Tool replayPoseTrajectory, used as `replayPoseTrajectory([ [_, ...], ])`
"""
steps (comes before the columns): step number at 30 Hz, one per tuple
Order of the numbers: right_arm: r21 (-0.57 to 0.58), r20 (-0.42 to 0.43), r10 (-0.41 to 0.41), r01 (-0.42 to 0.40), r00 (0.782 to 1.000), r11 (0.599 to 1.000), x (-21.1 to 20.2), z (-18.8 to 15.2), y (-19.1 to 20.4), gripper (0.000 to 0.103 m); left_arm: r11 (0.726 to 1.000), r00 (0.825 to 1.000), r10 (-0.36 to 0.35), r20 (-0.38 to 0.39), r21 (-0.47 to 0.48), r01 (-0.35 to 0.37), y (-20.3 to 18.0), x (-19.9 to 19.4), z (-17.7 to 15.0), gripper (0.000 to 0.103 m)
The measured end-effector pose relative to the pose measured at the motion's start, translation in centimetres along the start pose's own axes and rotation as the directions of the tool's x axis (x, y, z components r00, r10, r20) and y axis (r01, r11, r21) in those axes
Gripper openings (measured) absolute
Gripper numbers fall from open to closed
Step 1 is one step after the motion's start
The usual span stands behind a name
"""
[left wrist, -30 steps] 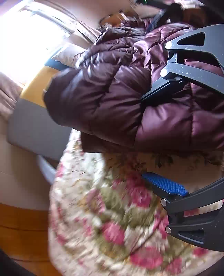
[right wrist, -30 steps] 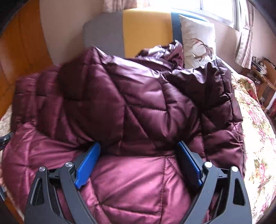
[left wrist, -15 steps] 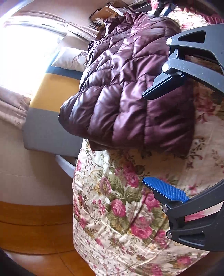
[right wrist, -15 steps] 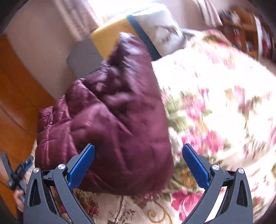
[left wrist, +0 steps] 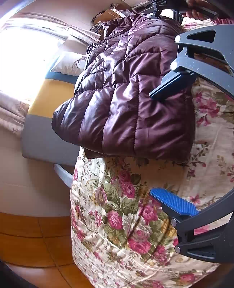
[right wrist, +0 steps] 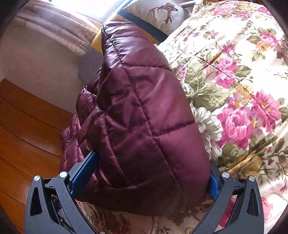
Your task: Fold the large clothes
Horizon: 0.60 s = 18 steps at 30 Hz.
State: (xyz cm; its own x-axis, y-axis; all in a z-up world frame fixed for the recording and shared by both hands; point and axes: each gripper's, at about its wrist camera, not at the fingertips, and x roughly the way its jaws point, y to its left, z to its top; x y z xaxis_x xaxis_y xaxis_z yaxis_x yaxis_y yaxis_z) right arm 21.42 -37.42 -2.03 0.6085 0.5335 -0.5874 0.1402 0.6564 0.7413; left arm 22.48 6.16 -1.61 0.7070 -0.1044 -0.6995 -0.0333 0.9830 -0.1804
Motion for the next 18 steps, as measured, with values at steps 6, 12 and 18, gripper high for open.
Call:
replayPoseTrajectory([
  [6,0.007,-0.005,0.022,-0.022,1.0,1.0,0.3,0.0,-0.5,0.081,0.984,0.988,-0.15,-0.034,-0.105,0.146,1.7,2.3,0.1,0.099],
  [12,-0.055,-0.005,0.01,-0.01,1.0,0.998,-1.1,-0.4,1.3,0.053,0.896,0.922,-0.382,-0.057,-0.265,0.355,3.5,3.8,-0.9,0.087],
  [18,-0.125,-0.025,-0.001,-0.002,1.0,0.992,-4.4,-2.7,1.9,0.048,0.898,0.908,-0.413,-0.072,-0.198,0.393,1.8,1.4,-2.5,0.086],
])
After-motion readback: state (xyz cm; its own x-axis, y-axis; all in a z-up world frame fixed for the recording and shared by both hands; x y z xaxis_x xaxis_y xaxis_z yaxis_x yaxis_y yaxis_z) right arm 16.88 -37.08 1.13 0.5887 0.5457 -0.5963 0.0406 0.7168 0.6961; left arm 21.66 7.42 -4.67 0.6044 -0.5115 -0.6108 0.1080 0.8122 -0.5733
